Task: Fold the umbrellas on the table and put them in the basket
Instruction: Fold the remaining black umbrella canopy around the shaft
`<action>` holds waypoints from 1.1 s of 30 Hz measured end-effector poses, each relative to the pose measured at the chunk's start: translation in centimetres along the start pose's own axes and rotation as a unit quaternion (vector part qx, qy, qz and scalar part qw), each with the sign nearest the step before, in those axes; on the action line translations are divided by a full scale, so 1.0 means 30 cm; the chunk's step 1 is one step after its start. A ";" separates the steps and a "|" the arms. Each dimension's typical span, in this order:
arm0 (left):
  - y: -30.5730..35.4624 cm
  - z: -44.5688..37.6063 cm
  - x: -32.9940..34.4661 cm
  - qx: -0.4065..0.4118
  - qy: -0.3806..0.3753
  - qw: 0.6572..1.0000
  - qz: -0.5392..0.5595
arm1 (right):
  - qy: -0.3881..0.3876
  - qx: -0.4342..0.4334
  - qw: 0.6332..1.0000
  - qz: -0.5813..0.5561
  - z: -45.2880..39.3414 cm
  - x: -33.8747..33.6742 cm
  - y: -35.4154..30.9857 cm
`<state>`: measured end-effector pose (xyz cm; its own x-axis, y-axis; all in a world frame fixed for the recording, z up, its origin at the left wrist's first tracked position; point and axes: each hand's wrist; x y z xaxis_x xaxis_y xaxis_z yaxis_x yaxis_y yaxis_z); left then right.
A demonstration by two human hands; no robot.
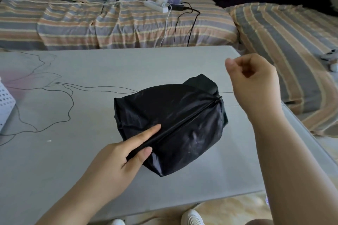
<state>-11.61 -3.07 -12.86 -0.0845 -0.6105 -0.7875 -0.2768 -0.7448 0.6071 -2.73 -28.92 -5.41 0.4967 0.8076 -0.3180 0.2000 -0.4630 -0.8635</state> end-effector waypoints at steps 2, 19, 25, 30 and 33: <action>0.007 -0.005 -0.004 -0.038 0.006 0.999 0.021 | -0.043 -0.013 0.999 0.018 0.028 0.000 -0.008; 0.064 -0.023 -0.003 -0.082 0.009 0.959 0.272 | -0.012 -0.001 0.999 -0.034 0.044 0.112 -0.016; 0.075 -0.043 -0.009 -0.133 0.066 0.921 0.359 | -0.018 -0.087 0.996 -0.020 0.135 0.114 -0.045; 0.067 -0.054 -0.022 -0.126 0.071 0.926 0.349 | -0.183 -0.280 0.938 0.093 0.226 0.219 -0.063; 0.080 -0.035 -0.015 -0.107 0.048 0.937 0.330 | -0.242 -0.300 0.910 0.151 0.231 0.272 -0.054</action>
<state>-11.22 -4.87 -10.93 -0.0800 -0.9706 -0.2268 0.0038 -0.2278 0.9737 -4.85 -19.04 -9.32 0.2039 0.6096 -0.7661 0.6132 -0.6895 -0.3855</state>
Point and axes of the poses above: each hand's wrist, its own z-axis away from the middle knuckle, its own x-axis out of the palm, y = z × x, and after that the axes turned 7 degrees about -z, right-handed
